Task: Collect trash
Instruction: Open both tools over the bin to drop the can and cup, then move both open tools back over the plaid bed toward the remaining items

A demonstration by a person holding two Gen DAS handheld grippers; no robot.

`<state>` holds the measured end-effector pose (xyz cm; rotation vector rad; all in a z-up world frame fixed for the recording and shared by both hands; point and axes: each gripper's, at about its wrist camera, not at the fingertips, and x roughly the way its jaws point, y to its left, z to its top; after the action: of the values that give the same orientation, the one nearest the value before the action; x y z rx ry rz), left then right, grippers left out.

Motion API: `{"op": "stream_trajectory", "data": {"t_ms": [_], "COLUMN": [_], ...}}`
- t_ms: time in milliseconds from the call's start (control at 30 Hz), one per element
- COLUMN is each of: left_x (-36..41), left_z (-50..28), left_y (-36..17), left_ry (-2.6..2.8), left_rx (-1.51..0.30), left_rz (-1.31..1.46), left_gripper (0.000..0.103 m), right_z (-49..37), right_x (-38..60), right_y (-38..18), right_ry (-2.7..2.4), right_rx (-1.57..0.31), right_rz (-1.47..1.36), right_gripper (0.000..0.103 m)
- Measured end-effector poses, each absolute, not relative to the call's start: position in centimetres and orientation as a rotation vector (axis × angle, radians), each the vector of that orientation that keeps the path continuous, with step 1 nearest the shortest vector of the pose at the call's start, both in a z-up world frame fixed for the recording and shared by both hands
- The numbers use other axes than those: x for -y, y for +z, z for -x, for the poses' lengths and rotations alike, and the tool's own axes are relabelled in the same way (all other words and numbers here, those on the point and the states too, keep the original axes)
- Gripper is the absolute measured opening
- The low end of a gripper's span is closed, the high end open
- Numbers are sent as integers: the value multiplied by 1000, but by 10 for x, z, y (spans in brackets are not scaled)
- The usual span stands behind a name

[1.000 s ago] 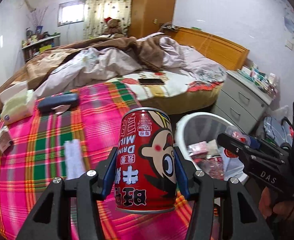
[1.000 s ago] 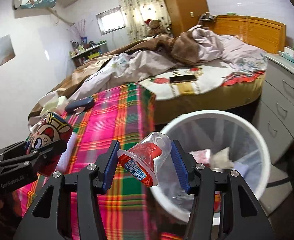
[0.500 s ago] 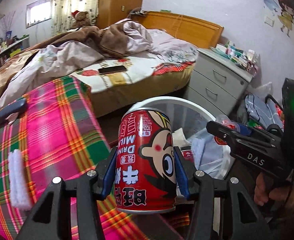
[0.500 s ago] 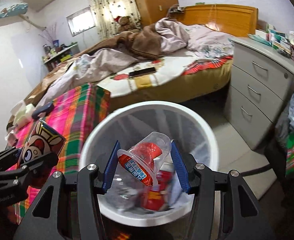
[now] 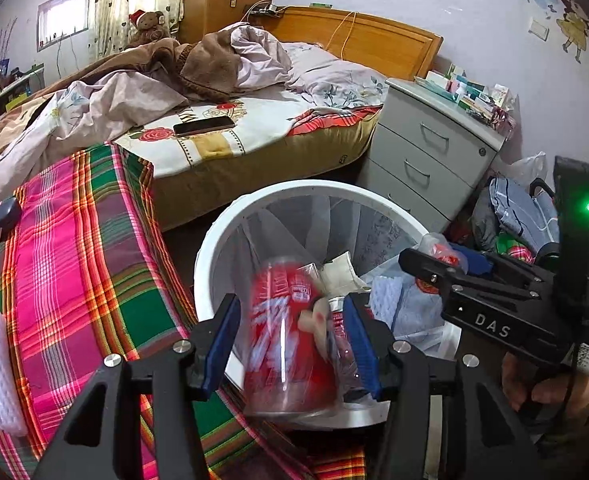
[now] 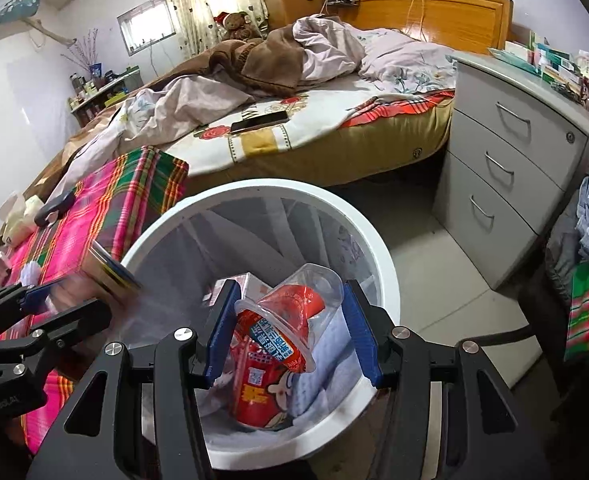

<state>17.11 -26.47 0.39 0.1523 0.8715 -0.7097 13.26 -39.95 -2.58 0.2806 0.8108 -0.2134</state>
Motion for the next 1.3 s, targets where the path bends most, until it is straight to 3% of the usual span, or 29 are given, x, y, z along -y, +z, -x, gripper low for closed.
{"op": "stream_trajectory", "data": {"t_ms": [33,233,1300], "left_x": [264,256,129], "left_z": [-172,-173,-154], "left_y": [4,8,33], "left_ry": [-706,-702,-515], "left_rx": [-870,-863,-756], "left_rz": [-151,-126,-26], "left_gripper": [68,69,69], "right_z": [-133,-130,-131], "right_x": [400,396,303], "right_y": [-27,-26,3], "right_ry": [-215,-219,-71], "right_rx": [-815,-804,-724], "right_rz": [-285,-286,-244], "right_gripper": [54,63,63]}}
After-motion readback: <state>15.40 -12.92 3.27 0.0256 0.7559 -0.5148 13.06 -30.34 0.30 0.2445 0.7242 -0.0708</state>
